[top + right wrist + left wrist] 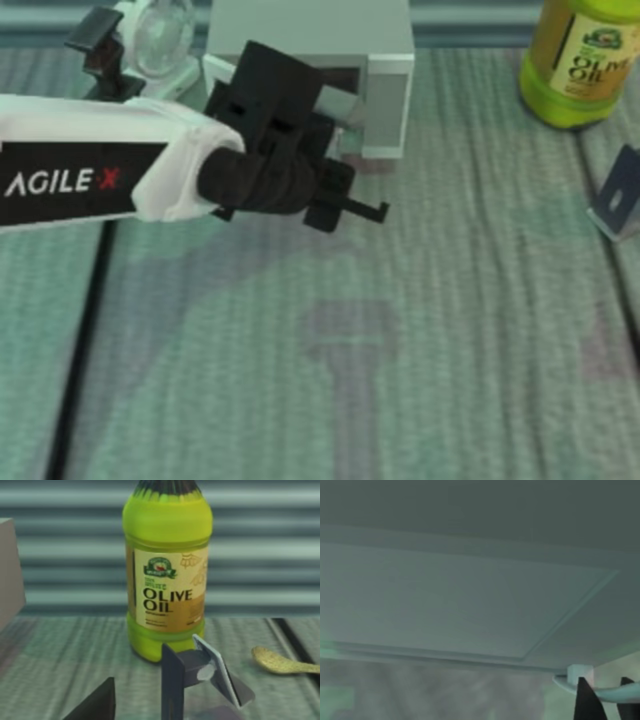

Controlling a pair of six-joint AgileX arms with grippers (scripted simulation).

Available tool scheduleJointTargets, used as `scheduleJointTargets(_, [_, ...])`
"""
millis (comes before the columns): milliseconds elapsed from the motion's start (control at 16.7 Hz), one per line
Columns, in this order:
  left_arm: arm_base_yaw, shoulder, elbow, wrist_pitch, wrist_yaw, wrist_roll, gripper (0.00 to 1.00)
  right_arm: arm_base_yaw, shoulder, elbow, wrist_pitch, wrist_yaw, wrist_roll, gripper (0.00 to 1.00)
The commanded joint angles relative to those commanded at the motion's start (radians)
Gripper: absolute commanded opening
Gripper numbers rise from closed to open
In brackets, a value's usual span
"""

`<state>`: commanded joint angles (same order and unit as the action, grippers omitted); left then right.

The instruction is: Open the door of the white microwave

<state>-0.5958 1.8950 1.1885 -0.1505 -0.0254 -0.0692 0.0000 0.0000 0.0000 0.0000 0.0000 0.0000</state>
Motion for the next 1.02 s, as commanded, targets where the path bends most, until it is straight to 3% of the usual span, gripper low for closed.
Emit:
scheduleJointTargets(480, [0.0, 0.0, 0.0, 0.0, 0.0, 0.0, 0.0, 0.0, 0.0, 0.0, 0.0, 0.0, 0.0, 1.0])
scheduleJointTargets(1020, [0.017, -0.022, -0.03, 0.008, 0.04, 0.046, 0.0, 0.0, 0.0, 0.0, 0.0, 0.0, 0.0, 1.0])
